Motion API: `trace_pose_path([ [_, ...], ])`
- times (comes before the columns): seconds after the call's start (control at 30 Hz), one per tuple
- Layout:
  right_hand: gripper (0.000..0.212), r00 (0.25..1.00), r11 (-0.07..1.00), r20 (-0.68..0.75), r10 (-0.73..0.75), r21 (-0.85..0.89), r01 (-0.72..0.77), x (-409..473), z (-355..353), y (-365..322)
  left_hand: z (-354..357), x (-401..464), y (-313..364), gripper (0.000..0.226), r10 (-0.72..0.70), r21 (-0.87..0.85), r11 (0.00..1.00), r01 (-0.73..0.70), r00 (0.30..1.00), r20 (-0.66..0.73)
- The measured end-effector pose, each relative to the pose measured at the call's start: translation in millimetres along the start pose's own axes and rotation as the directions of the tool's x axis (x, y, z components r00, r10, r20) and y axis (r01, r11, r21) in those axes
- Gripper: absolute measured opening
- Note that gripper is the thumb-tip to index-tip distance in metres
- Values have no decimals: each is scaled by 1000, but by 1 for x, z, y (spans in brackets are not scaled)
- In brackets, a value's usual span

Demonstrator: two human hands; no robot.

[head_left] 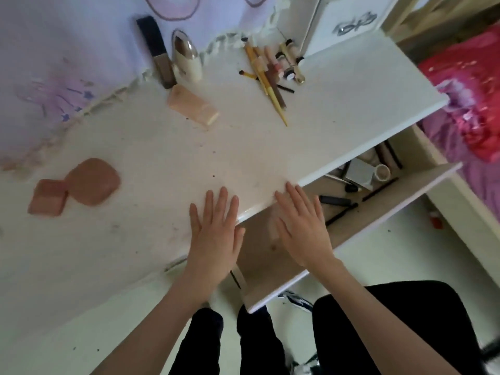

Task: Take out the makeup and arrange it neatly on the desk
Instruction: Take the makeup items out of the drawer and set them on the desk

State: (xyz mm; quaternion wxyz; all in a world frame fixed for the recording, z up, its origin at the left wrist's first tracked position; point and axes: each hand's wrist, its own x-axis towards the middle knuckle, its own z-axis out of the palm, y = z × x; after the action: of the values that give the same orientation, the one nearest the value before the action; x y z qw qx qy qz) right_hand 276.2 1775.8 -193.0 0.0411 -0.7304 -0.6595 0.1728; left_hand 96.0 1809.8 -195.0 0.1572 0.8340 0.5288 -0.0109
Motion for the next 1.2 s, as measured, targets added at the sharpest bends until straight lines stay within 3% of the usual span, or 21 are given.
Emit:
trace_pose_path([
  [0.17,39,972,972,-44,232,36,-231,-10,-19,91,13,38,73,52,202,22,979,-202,979,-11],
  [0.33,40,958,955,-14,285,-81,-285,8,-29,167,40,73,127,48,435,16,900,-435,899,-56],
  [0.43,41,949,946,25,315,-93,-312,34,-30,197,63,93,145,53,503,0,864,-504,863,53],
  [0.57,45,935,937,71,346,-70,-341,69,-24,222,97,133,161,67,429,41,897,-441,888,167],
  [0.8,54,932,931,95,350,-142,-336,97,-8,236,121,209,200,79,305,88,942,-324,936,175],
  [1.0,49,945,919,66,320,-263,-293,106,-6,236,131,220,208,71,283,97,949,-300,946,158],
  [1.2,45,949,917,122,292,-316,-241,99,-9,237,143,195,206,60,308,229,911,-343,935,176],
])
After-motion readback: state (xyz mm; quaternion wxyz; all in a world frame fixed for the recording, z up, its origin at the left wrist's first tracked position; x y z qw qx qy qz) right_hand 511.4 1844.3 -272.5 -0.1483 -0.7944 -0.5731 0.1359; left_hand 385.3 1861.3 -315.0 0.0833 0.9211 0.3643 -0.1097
